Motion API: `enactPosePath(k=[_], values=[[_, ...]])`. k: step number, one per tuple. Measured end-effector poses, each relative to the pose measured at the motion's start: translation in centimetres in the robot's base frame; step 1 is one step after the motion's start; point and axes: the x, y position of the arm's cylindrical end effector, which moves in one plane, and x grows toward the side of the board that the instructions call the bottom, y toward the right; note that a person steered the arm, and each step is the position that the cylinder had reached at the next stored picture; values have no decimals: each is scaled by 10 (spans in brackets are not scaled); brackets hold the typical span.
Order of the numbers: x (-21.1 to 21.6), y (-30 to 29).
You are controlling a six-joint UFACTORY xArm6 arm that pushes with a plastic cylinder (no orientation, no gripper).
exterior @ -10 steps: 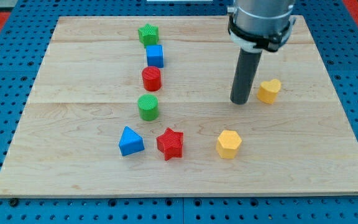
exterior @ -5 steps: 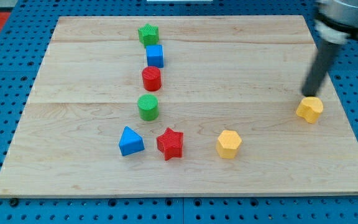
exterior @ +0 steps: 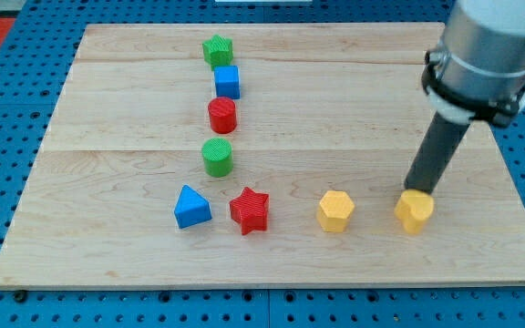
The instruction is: Move yellow heart parallel right to the yellow hexagon
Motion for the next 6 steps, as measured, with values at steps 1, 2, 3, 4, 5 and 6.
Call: enactPosePath(k=[1,2,3,4,5,6], values=[[0,5],[-51,16],[30,68],[95,53],[96,-16],[75,-12]])
